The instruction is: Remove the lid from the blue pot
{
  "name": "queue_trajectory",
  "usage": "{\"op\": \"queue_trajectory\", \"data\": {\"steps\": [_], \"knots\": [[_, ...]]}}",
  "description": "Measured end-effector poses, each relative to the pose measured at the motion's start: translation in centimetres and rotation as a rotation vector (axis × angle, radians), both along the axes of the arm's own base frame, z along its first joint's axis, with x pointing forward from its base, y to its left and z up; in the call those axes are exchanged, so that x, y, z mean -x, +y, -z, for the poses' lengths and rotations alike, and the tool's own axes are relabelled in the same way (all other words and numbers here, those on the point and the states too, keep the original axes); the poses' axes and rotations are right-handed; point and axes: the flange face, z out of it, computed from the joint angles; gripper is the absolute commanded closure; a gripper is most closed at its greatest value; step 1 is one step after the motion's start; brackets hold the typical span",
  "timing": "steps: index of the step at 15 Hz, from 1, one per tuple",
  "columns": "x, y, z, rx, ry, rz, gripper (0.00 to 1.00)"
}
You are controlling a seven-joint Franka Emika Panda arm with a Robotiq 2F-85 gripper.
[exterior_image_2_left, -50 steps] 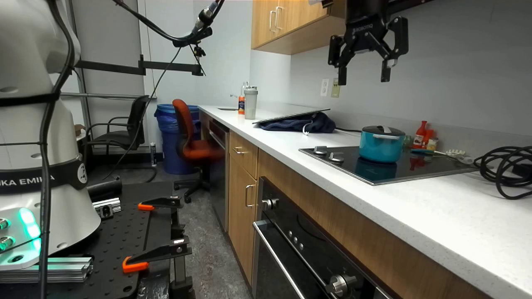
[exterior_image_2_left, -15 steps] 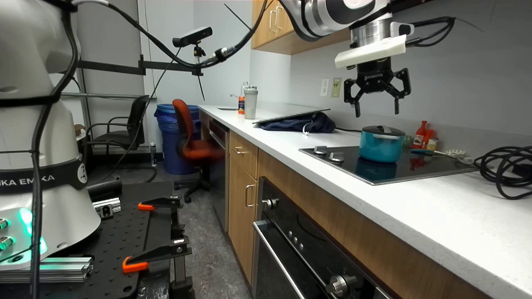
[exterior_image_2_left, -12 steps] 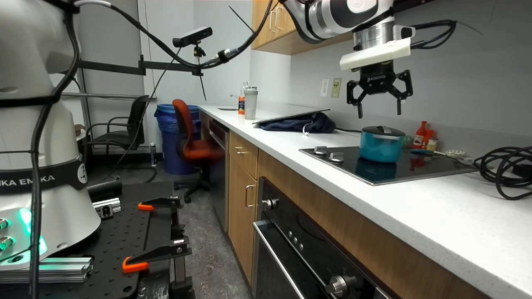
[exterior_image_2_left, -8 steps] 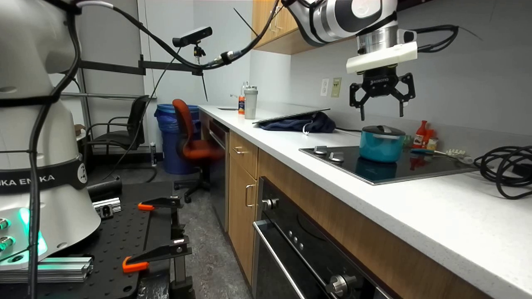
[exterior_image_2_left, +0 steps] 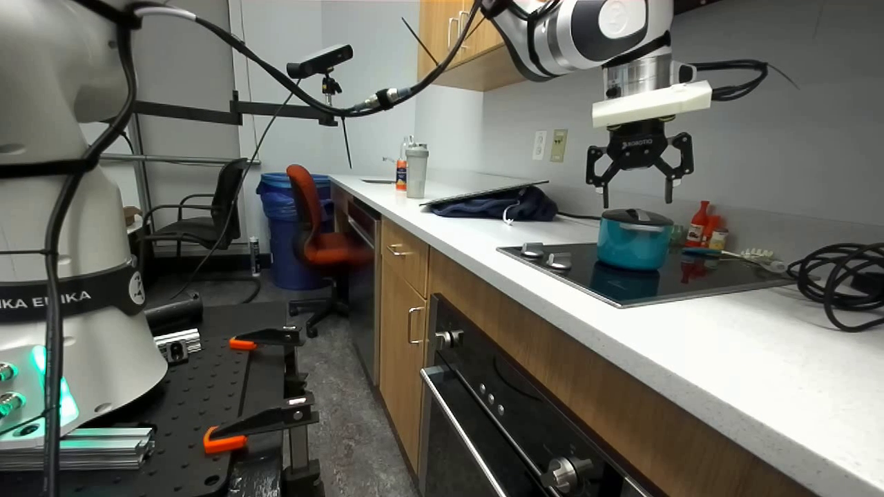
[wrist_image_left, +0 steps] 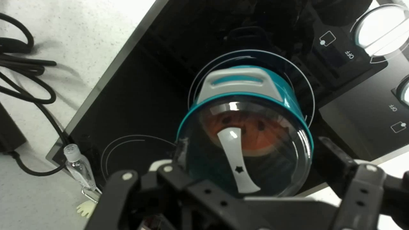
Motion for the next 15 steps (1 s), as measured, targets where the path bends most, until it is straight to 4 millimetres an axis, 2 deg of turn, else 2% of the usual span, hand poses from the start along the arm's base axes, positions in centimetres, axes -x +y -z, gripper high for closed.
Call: {"op": "queue_trajectory", "data": {"steps": [12,13,14,15], "knots": [[-1.9,1.0,0.9,-0.002,0.029,-0.065,0.10],[-2.0,1.0,1.0,-0.002,0.030,-0.066,0.14],[-2.1,1.0,1.2,-0.002,0.031,-0.067,0.22],[-2.1,1.0,1.3,-0.002,0.032,-0.068,0.38]]}}
